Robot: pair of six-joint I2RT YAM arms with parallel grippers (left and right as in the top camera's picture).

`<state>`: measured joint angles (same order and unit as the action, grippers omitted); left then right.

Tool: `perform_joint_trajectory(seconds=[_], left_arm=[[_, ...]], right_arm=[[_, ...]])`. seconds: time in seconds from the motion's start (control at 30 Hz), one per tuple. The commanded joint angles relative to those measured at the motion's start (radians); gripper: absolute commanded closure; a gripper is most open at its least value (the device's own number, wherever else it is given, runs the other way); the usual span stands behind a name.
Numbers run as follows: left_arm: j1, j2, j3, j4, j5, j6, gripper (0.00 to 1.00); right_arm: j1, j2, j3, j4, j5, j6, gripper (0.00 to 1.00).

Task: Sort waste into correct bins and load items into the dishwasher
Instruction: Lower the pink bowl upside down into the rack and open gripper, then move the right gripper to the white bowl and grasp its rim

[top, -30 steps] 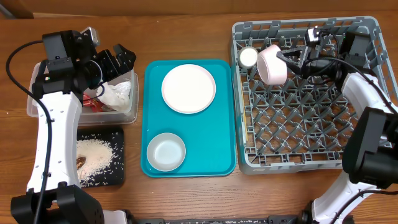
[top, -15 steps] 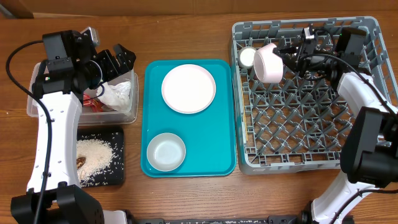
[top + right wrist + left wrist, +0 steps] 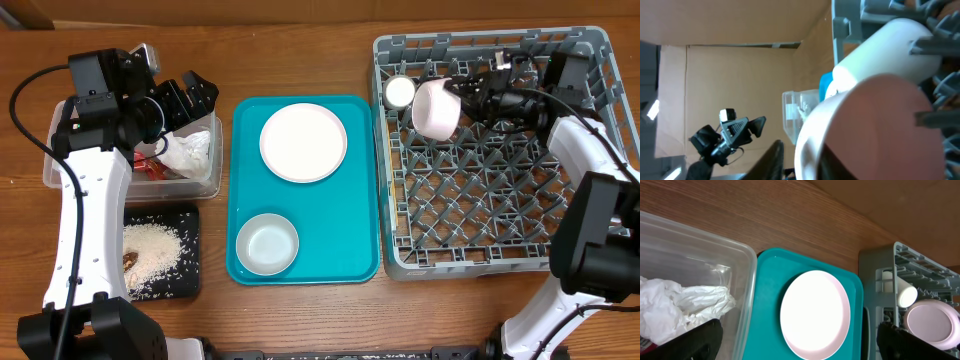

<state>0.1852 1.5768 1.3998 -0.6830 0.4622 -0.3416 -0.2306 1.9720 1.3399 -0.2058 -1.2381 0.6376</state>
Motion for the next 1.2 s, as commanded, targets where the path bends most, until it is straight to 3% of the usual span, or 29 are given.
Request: perform_joint_trajectory(seconds=[0.0, 0.07, 0.3, 0.73, 0.97, 1.17], left_arm=[[-0.001, 0.0, 0.01, 0.003, -0.005, -0.006, 0.0], [-0.001, 0.0, 0.01, 0.003, -0.005, -0.006, 0.0], [-0.001, 0.0, 0.01, 0.003, -0.005, -0.006, 0.0], [-0.001, 0.0, 0.01, 0.003, -0.005, -0.006, 0.0], [-0.001, 0.0, 0.01, 0.003, -0.005, -0.006, 0.0], [-0.001, 0.0, 0.01, 0.003, -0.005, -0.006, 0.0]], right_arm=[[-0.044, 0.009, -0.005, 0.021, 0.006, -0.053, 0.67], [-0.058, 0.009, -0.005, 0.046, 0.006, -0.066, 0.6], [-0.121, 0.007, -0.003, 0.127, 0.008, -0.066, 0.5], [-0.217, -0.075, -0.003, 0.037, 0.038, -0.121, 0.49], [-0.108, -0.303, -0.003, -0.302, 0.424, -0.396, 0.49], [0.187, -0.504, -0.003, -0.46, 0.789, -0.487, 0.49]])
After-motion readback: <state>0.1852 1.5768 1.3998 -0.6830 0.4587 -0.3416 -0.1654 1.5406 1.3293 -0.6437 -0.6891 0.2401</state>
